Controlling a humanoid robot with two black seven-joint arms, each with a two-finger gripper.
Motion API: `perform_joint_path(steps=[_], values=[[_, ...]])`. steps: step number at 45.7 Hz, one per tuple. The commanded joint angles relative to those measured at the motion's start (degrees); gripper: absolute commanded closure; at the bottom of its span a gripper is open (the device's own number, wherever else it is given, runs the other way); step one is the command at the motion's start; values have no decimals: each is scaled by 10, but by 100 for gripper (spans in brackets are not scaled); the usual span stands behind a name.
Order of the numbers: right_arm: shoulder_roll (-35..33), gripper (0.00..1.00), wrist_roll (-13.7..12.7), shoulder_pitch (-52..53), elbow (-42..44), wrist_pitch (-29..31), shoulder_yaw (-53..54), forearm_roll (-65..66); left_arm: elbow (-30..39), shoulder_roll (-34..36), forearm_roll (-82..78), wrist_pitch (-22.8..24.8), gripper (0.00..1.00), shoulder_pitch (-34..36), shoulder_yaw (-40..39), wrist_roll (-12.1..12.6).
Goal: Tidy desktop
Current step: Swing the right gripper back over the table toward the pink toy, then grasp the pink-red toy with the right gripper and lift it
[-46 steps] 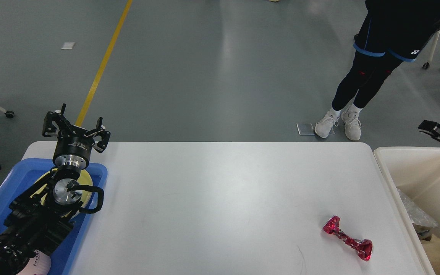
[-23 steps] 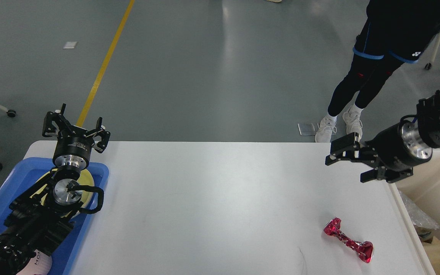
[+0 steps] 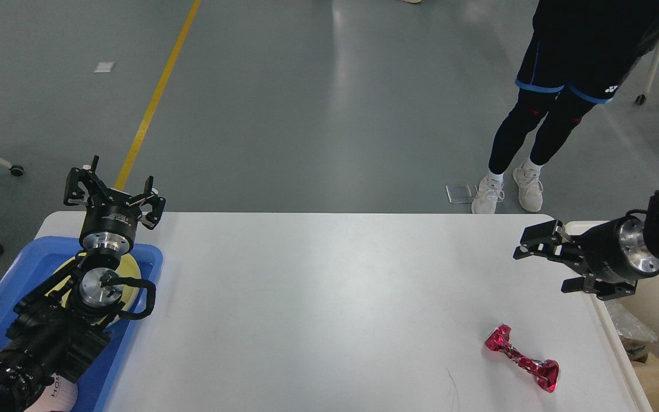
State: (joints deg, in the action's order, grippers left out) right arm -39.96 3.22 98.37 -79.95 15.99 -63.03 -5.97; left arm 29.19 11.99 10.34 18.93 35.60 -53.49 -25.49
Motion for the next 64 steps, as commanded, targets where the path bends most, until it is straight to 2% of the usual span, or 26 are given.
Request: perform_joint_path(steps=[1,10,16,22,37,41,46,52,54,55,58,59,61,62,63,64], values=[[-3,0,-44,-61,22,-21,56,-194,0,1,0,0,0,0,0,0],[7,0,-69,-135,16,-125,119,-414,-1,0,0,0,0,0,1,0],[23,0,-72,-223,17,-241,196,-449,0,0,-1,0,0,0,0,0],[30,0,-96,-292,18,-323,268,-450,0,0,-1,0,0,0,1,0],[32,0,-93,-319,21,-368,279,-448,0,0,-1,0,0,0,1,0],[50,4,-89,-330,27,-384,285,-444,0,0,-1,0,0,0,0,0],[59,19,-86,-341,37,-390,298,-441,0,1,-1,0,0,0,0,0],[82,21,-85,-358,61,-395,302,-441,0,0,0,0,0,0,0,0],[87,27,-84,-362,69,-397,307,-441,0,0,0,0,0,0,1,0],[88,33,-83,-364,73,-398,310,-440,0,0,-1,0,0,0,0,0],[92,62,-80,-366,75,-402,314,-437,0,0,0,0,0,0,1,0],[93,69,-80,-366,75,-403,314,-435,0,1,0,0,0,0,1,0],[95,72,-80,-365,75,-403,315,-429,0,1,0,0,0,0,0,0],[95,79,-80,-365,74,-403,315,-425,0,0,-1,0,0,0,0,0],[95,95,-79,-365,72,-403,316,-419,0,0,0,0,0,0,0,0],[96,100,-79,-365,71,-403,316,-417,0,0,0,0,0,0,0,0]])
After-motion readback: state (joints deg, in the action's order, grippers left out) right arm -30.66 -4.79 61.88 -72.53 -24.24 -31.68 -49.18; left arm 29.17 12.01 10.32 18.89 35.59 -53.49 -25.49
